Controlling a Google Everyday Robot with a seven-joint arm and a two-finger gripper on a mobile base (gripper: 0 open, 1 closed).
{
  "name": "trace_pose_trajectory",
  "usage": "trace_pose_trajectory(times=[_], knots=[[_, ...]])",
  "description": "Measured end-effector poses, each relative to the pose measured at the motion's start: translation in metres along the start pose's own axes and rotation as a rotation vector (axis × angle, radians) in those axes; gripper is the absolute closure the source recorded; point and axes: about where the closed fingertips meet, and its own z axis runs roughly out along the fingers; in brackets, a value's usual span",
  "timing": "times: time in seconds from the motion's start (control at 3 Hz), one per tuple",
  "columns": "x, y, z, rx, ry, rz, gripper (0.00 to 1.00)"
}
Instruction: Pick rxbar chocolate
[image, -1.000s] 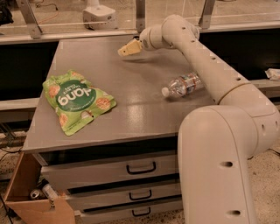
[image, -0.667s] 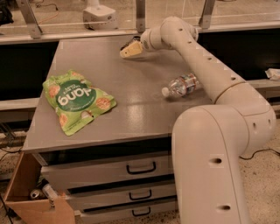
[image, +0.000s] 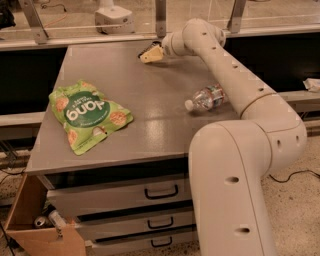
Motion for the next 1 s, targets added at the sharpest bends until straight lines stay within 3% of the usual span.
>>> trace_pose_trajectory(times=[1.0], knots=[[0.0039,0.0033,0.0077,-0.013,0.019,0.027,0.88]])
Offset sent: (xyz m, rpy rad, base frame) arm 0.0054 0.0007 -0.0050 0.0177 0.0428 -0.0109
